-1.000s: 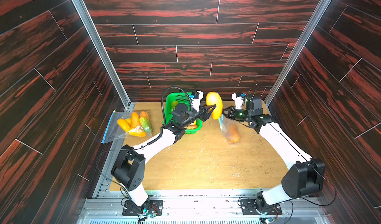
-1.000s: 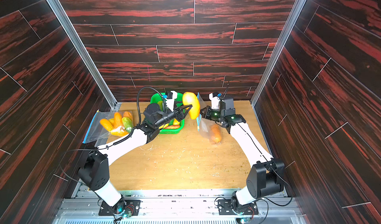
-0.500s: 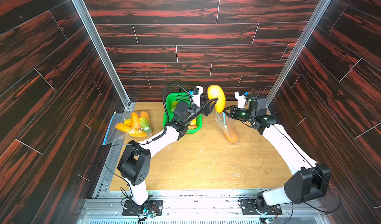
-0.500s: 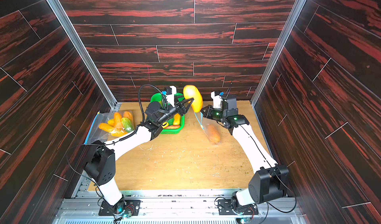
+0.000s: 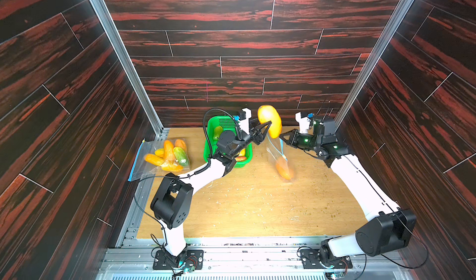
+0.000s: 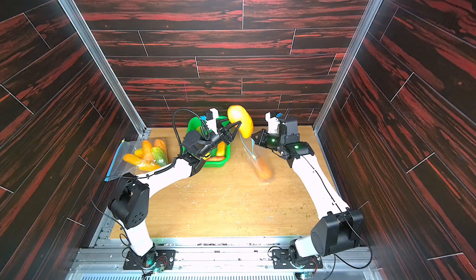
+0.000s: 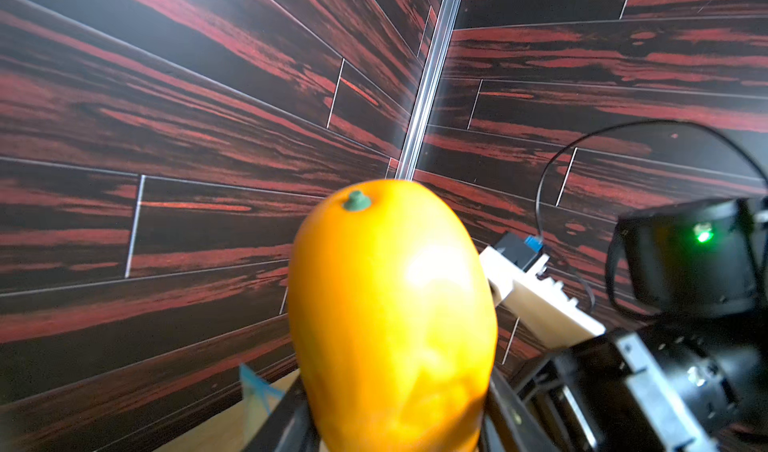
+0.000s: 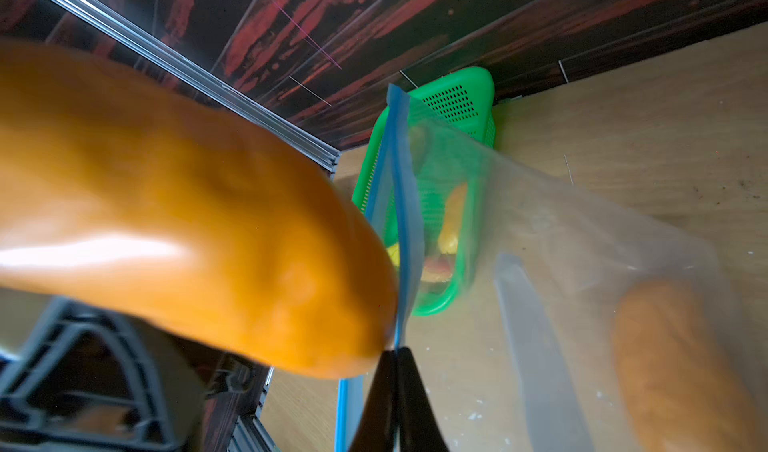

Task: Place the mango in a zip-top bag and seal the zipper
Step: Place the mango in the zipper food storage bag.

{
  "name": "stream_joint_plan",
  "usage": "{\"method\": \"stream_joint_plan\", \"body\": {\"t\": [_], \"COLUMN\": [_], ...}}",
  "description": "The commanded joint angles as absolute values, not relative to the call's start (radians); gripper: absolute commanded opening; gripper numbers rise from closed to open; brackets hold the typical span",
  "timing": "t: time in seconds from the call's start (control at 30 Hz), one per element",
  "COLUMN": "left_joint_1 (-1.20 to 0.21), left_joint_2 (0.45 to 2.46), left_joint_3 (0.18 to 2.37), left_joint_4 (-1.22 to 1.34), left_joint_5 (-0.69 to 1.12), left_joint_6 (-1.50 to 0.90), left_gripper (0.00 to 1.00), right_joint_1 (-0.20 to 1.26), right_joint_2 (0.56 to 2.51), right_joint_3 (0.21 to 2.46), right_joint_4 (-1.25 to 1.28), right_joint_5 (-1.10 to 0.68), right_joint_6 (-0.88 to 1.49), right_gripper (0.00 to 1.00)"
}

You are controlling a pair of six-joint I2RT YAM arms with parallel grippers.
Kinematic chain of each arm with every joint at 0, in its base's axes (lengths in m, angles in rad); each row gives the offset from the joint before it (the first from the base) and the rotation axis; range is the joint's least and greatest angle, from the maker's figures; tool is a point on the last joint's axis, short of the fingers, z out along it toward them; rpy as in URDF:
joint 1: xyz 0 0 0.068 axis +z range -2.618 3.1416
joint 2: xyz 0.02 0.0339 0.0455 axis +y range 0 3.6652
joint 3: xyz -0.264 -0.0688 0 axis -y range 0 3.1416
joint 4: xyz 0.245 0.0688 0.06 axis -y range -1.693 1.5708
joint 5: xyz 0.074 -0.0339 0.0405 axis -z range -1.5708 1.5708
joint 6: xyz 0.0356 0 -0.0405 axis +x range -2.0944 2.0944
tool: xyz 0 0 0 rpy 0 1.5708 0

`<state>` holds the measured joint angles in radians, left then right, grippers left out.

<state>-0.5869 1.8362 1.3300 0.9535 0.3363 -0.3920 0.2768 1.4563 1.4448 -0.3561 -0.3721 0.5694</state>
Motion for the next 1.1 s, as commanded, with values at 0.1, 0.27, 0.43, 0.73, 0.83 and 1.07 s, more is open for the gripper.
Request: {"method": "stream_joint_plan", "body": {"t": [0.1,0.27,0.43,0.73,0.83,1.07], "left_joint_1": [-0.602,-0.607,-0.612,-0.589,-0.553,-0.471], "left_joint_2": [1.874,1.892,1.882,1.837,1.807,1.664], "left_joint_3": [1.299,1.329,1.345,1.356,1.339,1.212], "left_joint_4": [0.952,0.881,0.796,0.737,0.759,0.734], "left_joint_5": [0.349,0.377,0.402,0.402,0.396,0.342], "left_joint_6": [-0.338,-0.291,-0.251,-0.34,-0.464,-0.62], "left_gripper": [0.15,0.16,0.37,1.0,1.0,1.0], "right_joint_1": [0.279,0.278,0.278,0.269,0.266,0.257], "right_joint_2": [1.42,1.441,1.438,1.411,1.384,1.364], "right_joint_3": [1.467,1.492,1.485,1.422,1.385,1.353], "right_joint_4": [-0.259,-0.264,-0.288,-0.287,-0.276,-0.272], "right_joint_5": [-0.355,-0.358,-0.287,-0.284,-0.29,-0.309], "right_joint_6": [0.619,0.626,0.605,0.591,0.573,0.521], "right_gripper": [0.0,0.0,0.0,0.0,0.0,0.0]}}
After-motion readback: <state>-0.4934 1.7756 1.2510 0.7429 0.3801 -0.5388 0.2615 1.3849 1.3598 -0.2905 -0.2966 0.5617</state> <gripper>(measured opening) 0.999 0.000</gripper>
